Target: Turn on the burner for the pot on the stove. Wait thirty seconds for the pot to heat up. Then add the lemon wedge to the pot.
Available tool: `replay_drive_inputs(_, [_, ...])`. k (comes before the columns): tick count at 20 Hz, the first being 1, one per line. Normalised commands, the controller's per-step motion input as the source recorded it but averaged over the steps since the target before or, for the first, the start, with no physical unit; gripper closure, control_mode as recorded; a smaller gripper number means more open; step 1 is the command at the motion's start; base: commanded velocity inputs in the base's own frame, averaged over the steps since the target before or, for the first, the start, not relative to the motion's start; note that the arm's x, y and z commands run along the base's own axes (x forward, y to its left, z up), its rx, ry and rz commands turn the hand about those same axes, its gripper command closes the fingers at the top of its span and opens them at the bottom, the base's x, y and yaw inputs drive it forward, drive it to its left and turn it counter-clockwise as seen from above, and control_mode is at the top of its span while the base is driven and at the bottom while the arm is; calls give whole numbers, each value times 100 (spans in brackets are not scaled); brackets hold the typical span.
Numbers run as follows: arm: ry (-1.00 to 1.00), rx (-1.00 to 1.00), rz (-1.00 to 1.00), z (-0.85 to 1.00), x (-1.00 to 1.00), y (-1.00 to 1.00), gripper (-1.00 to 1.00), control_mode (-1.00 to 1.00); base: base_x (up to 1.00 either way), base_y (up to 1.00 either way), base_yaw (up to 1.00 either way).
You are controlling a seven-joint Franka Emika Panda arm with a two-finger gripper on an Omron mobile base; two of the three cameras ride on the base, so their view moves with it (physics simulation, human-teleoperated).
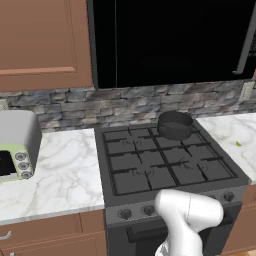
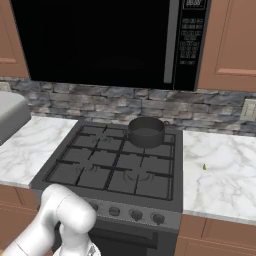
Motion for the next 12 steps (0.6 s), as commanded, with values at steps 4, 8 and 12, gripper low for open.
replay_drive_inputs(4, [-10, 0, 5, -49, 38, -10, -100, -100, 0, 0, 0])
replay_drive_inputs(8, [-20, 0, 1, -45, 46, 0, -100, -100, 0, 0, 0])
replay_drive_inputs(12, [-25, 0, 0, -24, 27, 0, -100, -100, 0, 0, 0])
